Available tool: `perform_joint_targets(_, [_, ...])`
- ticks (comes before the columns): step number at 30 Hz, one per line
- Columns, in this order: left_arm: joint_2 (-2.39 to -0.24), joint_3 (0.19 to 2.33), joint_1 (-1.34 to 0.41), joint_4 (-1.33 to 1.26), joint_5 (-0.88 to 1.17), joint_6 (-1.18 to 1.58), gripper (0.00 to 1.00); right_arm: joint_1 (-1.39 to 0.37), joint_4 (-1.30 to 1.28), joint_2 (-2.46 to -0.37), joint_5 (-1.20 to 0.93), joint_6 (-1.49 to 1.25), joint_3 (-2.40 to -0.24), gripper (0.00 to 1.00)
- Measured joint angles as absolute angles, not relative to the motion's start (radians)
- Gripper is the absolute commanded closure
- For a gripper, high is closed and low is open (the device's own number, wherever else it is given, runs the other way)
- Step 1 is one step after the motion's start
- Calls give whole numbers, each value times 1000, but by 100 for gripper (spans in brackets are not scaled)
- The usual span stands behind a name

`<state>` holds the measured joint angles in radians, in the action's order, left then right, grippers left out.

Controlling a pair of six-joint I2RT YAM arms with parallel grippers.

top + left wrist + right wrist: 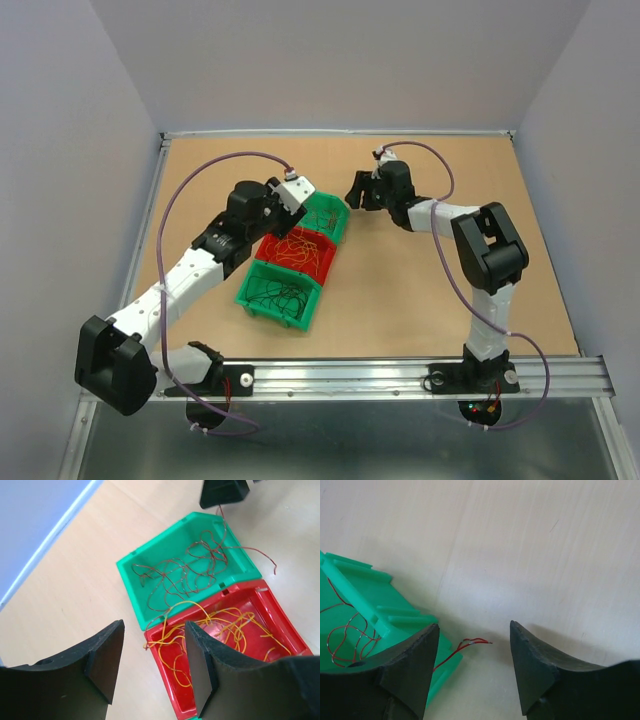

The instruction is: Untangle the cables

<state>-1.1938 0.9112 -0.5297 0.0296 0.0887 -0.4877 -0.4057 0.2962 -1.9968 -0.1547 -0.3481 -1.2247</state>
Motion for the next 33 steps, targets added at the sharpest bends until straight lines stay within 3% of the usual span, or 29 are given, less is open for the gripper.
perform_joint_targets(5, [-1163, 906, -527, -18, 62, -470, 37, -406, 289, -2004, -157, -396, -1225, 53])
perform_joint_targets(11, [-1124, 868, -526, -58, 62, -453, 37, -406, 305, -2001, -157, -479, -1193, 71])
perform_joint_targets(12, [-1123, 863, -526, -63, 61, -450, 37, -406, 307, -2001, -156, -495, -1180, 85])
perform_joint_targets(14, [-1123, 853, -525, -65, 60, -447, 37, -406, 308, -2000, -155, -521, -1159, 99])
perform_joint_targets(24, [-1111, 816, -525, -89, 44, -447, 37, -427, 305, -1859, -88, -533, -1076, 99])
perform_joint_targets(33, [-1109, 776, -506, -142, 21, -440, 37, -602, 330, -1736, 75, -362, -1065, 99])
